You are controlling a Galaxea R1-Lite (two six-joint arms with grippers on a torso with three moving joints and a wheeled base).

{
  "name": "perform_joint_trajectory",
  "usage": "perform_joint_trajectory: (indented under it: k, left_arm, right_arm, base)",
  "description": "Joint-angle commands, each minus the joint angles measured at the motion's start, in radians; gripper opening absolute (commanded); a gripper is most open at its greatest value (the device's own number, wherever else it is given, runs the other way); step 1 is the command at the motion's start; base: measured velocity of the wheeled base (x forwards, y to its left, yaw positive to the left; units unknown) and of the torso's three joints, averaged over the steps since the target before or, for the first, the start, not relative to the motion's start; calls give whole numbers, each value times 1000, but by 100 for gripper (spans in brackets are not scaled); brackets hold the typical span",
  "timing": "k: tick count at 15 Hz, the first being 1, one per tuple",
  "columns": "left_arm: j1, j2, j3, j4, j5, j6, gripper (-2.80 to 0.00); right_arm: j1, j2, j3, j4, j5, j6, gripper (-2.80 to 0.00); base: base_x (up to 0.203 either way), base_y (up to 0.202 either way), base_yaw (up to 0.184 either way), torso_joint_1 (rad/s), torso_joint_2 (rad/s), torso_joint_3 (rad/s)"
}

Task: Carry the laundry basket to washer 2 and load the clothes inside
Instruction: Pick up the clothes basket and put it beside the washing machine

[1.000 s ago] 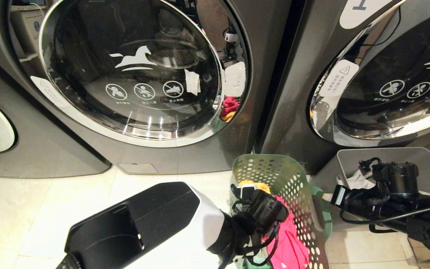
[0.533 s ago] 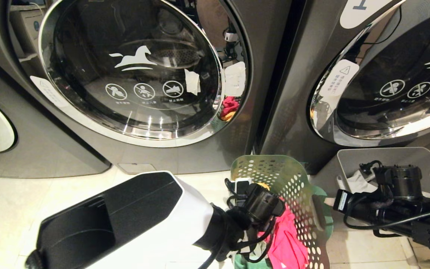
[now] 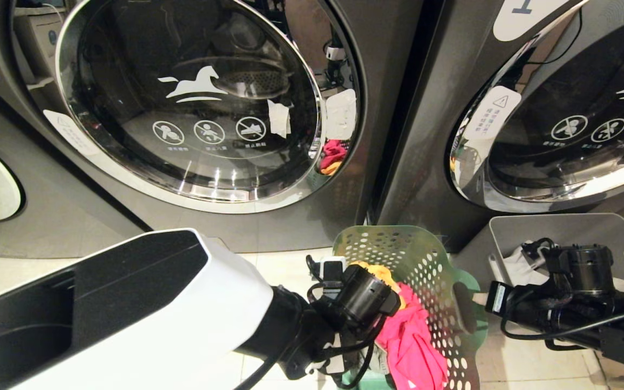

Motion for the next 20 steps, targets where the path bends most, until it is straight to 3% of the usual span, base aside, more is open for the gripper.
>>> perform_joint_trajectory:
  k: [1,7,8,19,20]
  left_arm:
    - [-1,-57,18,17,9,-8,0]
    - [0,-171,122,26,10,-19,0]
    - [-1,-182,131,28,10,-33,0]
    - [62,-342,276,68,6,-58,0]
    - [66,-373,308,69,6,-59,0]
  right_arm:
    - [0,-1,1,-3,-3,-19,-280]
    - [0,-114,-13,75,-17,-58,-280]
    - [1,-118,-9,82,-17,-58,0]
    - [0,98,-54,60,-11,-113,0]
    - [0,129,-70,42,-12,-115,-280]
  base:
    - [0,0,0,0,0,0]
    - [0,0,0,0,0,0]
    - [0,0,0,0,0,0]
    - [0,0,0,0,0,0]
    - [0,0,0,0,0,0]
